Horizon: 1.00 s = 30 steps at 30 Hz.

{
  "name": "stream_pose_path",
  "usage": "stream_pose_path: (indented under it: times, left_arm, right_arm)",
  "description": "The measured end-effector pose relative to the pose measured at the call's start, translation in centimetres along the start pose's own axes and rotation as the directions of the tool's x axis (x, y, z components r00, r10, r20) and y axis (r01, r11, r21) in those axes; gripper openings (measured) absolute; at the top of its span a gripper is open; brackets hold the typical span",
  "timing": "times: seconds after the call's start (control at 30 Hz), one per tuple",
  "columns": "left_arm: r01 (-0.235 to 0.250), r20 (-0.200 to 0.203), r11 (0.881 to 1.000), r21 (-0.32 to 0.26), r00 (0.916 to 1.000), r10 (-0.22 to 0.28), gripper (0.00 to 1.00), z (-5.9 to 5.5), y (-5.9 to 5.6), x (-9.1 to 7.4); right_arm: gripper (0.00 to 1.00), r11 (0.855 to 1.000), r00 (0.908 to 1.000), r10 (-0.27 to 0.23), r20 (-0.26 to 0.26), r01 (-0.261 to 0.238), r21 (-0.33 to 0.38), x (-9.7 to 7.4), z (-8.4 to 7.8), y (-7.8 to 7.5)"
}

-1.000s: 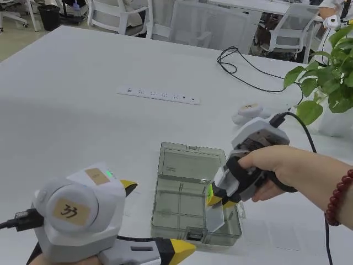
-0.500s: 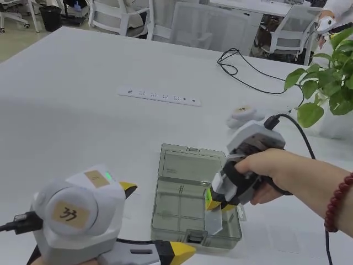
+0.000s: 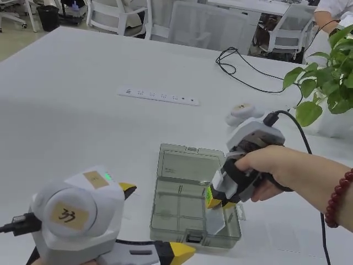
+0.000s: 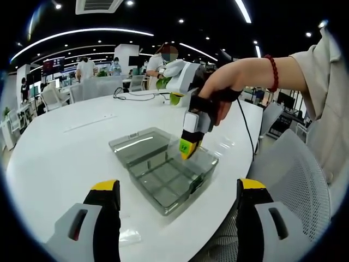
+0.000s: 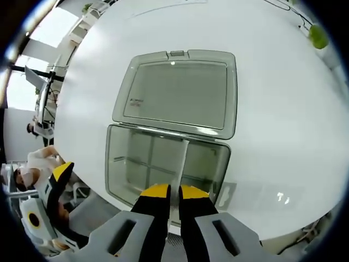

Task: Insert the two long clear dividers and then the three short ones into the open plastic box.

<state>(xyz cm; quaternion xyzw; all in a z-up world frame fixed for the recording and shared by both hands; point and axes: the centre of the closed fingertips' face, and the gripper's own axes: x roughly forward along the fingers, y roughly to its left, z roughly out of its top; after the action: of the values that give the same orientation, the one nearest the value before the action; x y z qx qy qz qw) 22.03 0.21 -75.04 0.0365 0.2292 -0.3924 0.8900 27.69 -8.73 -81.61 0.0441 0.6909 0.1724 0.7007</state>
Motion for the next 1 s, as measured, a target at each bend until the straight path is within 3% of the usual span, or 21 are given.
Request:
stream_pose_path:
  times: [0.37, 0.63, 0.8, 1.0]
  left_arm:
    - [-0.004, 0.005, 1.000, -0.002, 1.0000, 0.004, 0.90, 0.1, 0.1, 0.0]
    - [-0.006, 0.001, 1.000, 0.001, 1.0000, 0.006, 0.90, 0.0, 0.2, 0.0]
    - [-0.008, 0.000, 1.000, 0.002, 1.0000, 0.008, 0.90, 0.0, 0.2, 0.0]
    - [-0.012, -0.001, 1.000, 0.006, 0.9999, 0.012, 0.89, 0.0, 0.3, 0.0]
  right_arm:
    - [0.07, 1.000, 0.9996, -0.022, -0.016, 0.021, -0.015, 0.2, -0.2, 0.0]
    - [0.07, 0.996, 0.9975, -0.067, -0.020, 0.066, -0.055, 0.5, -0.1, 0.2]
    - [0.07, 0.982, 0.9907, -0.136, -0.003, 0.135, -0.130, 0.7, -0.1, 0.1]
    - [0.07, 0.970, 0.9835, -0.181, 0.008, 0.180, -0.163, 1.5, -0.1, 0.1]
